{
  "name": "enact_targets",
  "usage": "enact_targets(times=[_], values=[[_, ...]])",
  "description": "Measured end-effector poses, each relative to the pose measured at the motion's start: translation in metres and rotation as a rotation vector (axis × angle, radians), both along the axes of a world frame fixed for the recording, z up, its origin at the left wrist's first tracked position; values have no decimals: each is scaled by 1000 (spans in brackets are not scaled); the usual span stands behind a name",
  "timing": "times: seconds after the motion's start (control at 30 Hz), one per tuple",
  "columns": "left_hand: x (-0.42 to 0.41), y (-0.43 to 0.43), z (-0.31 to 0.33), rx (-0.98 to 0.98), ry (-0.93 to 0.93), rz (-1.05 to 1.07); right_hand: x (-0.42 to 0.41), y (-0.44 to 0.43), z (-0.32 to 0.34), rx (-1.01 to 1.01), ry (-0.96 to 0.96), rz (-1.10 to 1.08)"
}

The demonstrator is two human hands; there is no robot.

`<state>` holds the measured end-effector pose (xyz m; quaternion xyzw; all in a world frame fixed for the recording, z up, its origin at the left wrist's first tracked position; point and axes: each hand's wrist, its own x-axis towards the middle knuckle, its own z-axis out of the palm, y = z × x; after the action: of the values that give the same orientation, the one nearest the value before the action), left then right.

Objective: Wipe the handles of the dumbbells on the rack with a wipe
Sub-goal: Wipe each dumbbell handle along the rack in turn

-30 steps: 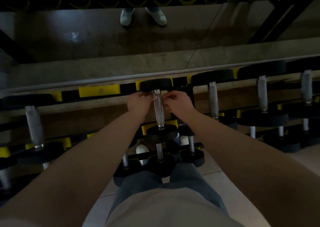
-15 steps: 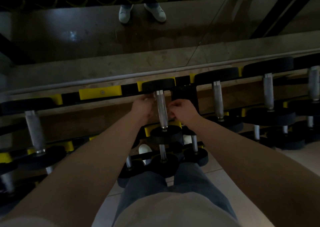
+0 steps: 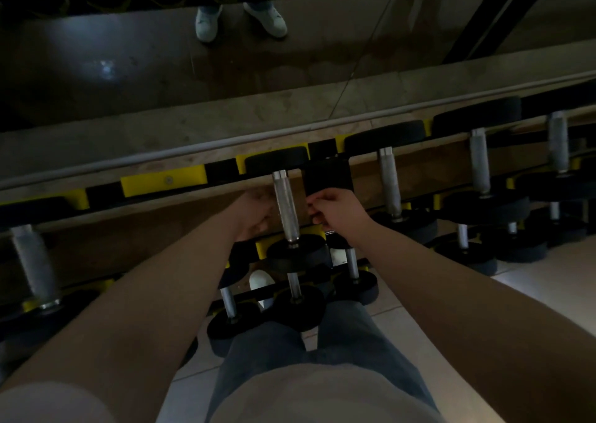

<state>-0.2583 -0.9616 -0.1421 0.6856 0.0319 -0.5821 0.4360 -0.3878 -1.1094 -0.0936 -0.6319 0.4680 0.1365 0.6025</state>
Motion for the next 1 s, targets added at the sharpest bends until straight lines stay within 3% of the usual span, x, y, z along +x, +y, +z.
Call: enact_targets(times=[0.07, 0.13, 0.2, 0.27, 0.33, 0.47, 0.6, 0.67, 0.77, 0.8, 0.9, 1.0], values=[[-9, 7, -1, 66, -136, -357, -3, 0, -2, -1, 24, 23], [-10, 8, -5, 119, -177, -462, -7, -1, -2, 2, 49, 34], [-5, 1, -1, 111, -106, -243, -10, -1, -2, 9, 60, 35], [4, -10, 7, 23, -4, 138, -12, -1, -1, 17, 63, 25], [9, -16, 7, -19, 0, 272, -11, 0, -1, 21, 59, 14], [-15, 5, 14, 126, -164, -129, -8, 4, 2, 25, 48, 15], [-23, 19, 26, 141, -248, -407, -1, 13, 5, 20, 49, 66], [-16, 15, 30, 129, -291, -294, 2, 15, 6, 7, 37, 104], [-6, 6, 35, 55, -302, 140, 7, 16, 7, 10, -6, 90], [-5, 3, 35, 48, -351, 180, 8, 16, 8, 20, -22, 70], [-14, 4, 33, 58, -554, 79, 10, 18, 8, 20, -30, 58], [-38, 20, 33, 89, -669, -188, 9, 19, 5, 9, -8, 67]])
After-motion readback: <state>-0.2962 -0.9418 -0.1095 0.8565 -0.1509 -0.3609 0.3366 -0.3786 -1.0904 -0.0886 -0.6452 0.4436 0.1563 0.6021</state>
